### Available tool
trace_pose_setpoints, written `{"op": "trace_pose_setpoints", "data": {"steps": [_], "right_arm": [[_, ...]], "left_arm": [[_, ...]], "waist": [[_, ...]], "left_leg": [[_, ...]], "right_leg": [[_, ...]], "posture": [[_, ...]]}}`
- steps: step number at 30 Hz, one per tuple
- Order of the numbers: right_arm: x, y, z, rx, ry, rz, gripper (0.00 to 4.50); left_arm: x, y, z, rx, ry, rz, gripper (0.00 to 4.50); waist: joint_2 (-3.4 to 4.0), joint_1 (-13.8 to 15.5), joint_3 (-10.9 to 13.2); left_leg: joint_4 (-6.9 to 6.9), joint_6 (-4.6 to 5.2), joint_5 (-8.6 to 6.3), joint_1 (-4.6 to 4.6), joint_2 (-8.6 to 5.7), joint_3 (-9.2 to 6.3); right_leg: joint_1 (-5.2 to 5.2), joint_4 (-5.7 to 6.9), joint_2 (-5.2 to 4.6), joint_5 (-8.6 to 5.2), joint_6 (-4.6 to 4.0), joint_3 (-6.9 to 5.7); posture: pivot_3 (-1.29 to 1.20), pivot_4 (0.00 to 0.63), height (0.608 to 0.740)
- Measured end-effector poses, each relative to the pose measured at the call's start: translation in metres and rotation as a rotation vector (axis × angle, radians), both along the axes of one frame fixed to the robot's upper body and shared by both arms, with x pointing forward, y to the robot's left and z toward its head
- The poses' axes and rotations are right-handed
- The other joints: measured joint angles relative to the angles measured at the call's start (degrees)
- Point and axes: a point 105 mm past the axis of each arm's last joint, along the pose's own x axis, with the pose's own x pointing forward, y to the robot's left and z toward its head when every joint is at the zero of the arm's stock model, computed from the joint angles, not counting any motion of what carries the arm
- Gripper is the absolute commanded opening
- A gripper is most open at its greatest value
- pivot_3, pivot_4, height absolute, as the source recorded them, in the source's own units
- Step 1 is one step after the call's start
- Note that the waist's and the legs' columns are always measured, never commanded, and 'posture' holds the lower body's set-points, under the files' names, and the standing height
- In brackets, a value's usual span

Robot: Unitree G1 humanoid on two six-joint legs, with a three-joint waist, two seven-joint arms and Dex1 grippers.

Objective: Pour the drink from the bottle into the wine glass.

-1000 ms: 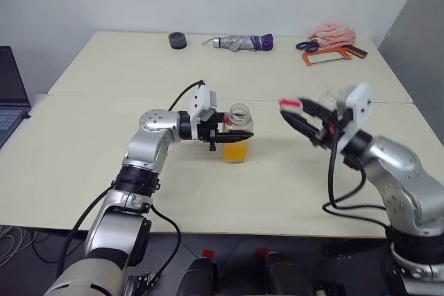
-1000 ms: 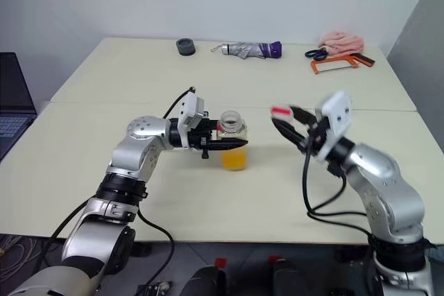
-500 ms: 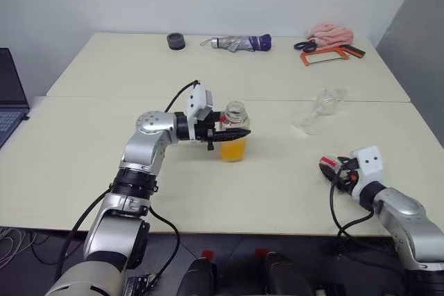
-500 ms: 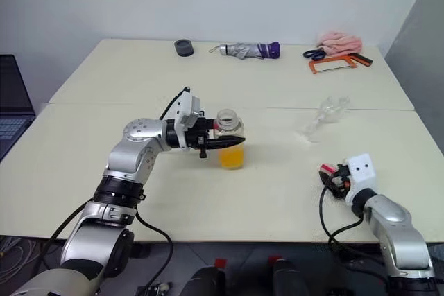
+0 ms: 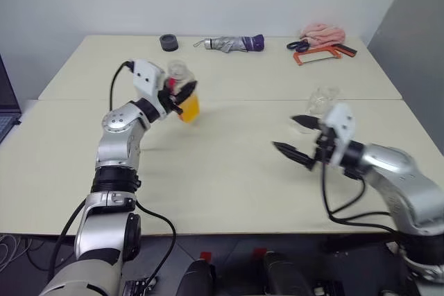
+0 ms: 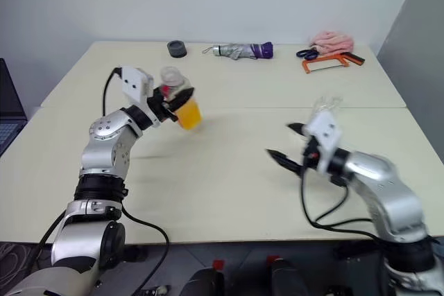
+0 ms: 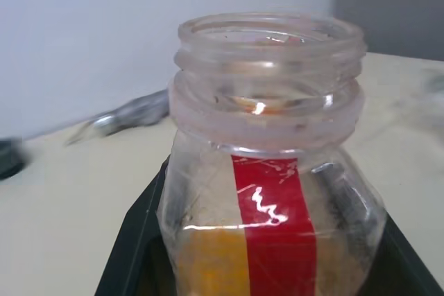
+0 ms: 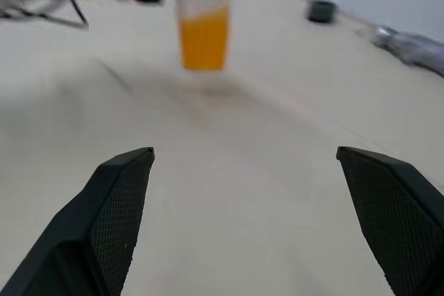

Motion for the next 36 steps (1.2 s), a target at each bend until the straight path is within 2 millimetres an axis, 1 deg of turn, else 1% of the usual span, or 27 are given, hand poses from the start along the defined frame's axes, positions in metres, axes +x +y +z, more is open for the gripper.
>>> {"op": "trace_pose_setpoints", "data": {"steps": [3, 6, 10, 16, 18, 19, 22, 24, 25, 29, 36], "right_arm": [[0.009, 0.040, 0.000, -0.007, 0.009, 0.073, 4.50], [0.019, 0.057, -0.006, -0.036, 0.023, 0.075, 4.50], [0.028, 0.069, -0.007, -0.055, 0.013, 0.066, 4.50], [0.030, 0.077, -0.009, -0.069, 0.002, 0.077, 4.50], [0.030, 0.078, -0.009, -0.078, -0.003, 0.078, 4.50], [0.029, 0.078, -0.009, -0.078, -0.005, 0.079, 4.50], [0.029, 0.080, -0.009, -0.077, -0.005, 0.083, 4.50], [0.029, 0.080, -0.009, -0.078, -0.003, 0.083, 4.50], [0.029, 0.079, -0.009, -0.079, 0.000, 0.083, 4.50], [0.027, 0.079, -0.009, -0.082, 0.001, 0.083, 4.50], [0.023, 0.074, -0.017, -0.094, 0.025, 0.075, 4.50]], "left_arm": [[0.004, 0.023, -0.004, -0.049, 0.013, 0.120, 1.77], [0.006, 0.035, -0.007, -0.077, 0.020, 0.182, 1.77], [0.008, 0.047, -0.014, -0.102, 0.034, 0.252, 1.77], [0.011, 0.052, -0.020, -0.117, 0.041, 0.289, 1.77], [0.011, 0.052, -0.027, -0.125, 0.064, 0.293, 2.49], [0.011, 0.052, -0.027, -0.128, 0.059, 0.293, 2.72], [0.011, 0.053, -0.029, -0.128, 0.061, 0.295, 3.75], [0.011, 0.053, -0.029, -0.125, 0.059, 0.294, 4.34], [0.011, 0.053, -0.029, -0.123, 0.057, 0.294, 4.43], [0.010, 0.050, -0.032, -0.118, 0.054, 0.288, 4.43], [0.001, 0.049, -0.062, -0.064, 0.110, 0.310, 4.43]], "waist": [[-0.02, 0.1, 0.0], [-0.08, 1.1, 0.0], [-0.09, 1.4, 0.0], [-0.09, 1.0, -0.1], [-0.09, 0.9, -0.1], [-0.09, 0.9, -0.1], [-0.09, 0.8, -0.1], [-0.09, 0.7, -0.1], [-0.09, 0.7, -0.1], [-0.09, 0.7, -0.1], [-0.09, 0.7, -0.1]], "left_leg": [[0.04, -0.07, 0.04, -0.09, -0.04, 0.01], [0.07, -0.11, 0.06, -0.18, -0.16, 0.01], [0.05, -0.12, 0.07, -0.21, -0.17, 0.00], [0.04, -0.11, 0.06, -0.18, -0.17, 0.04], [0.03, -0.11, 0.06, -0.18, -0.17, 0.04], [0.03, -0.11, 0.06, -0.18, -0.17, 0.04], [0.03, -0.11, 0.06, -0.18, -0.17, 0.04], [0.03, -0.11, 0.06, -0.18, -0.16, 0.04], [0.03, -0.11, 0.06, -0.18, -0.16, 0.04], [0.03, -0.11, 0.06, -0.17, -0.15, 0.04], [0.02, -0.10, 0.06, -0.18, -0.13, 0.03]], "right_leg": [[-0.05, -0.02, -0.29, 0.00, 0.00, 0.02], [-0.06, -0.11, -0.50, 0.02, 0.04, -0.04], [-0.10, -0.11, -0.51, 0.02, 0.05, -0.07], [-0.15, -0.04, -0.43, 0.02, 0.04, -0.07], [-0.17, -0.03, -0.42, 0.02, 0.04, -0.07], [-0.17, -0.03, -0.42, 0.02, 0.04, -0.08], [-0.17, -0.01, -0.42, 0.03, 0.04, -0.07], [-0.17, -0.01, -0.42, 0.03, 0.04, -0.07], [-0.17, -0.01, -0.42, 0.03, 0.04, -0.07], [-0.17, -0.01, -0.42, 0.03, 0.04, -0.06], [-0.18, 0.00, -0.42, 0.03, 0.04, -0.06]], "posture": [[0.00, 0.150, 0.740], [0.00, 0.150, 0.740], [0.00, 0.150, 0.740], [0.00, 0.150, 0.740], [0.00, 0.150, 0.740], [0.00, 0.150, 0.740], [0.00, 0.150, 0.740], [0.00, 0.150, 0.740], [0.00, 0.150, 0.740], [0.00, 0.150, 0.740], [0.00, 0.150, 0.740]]}}
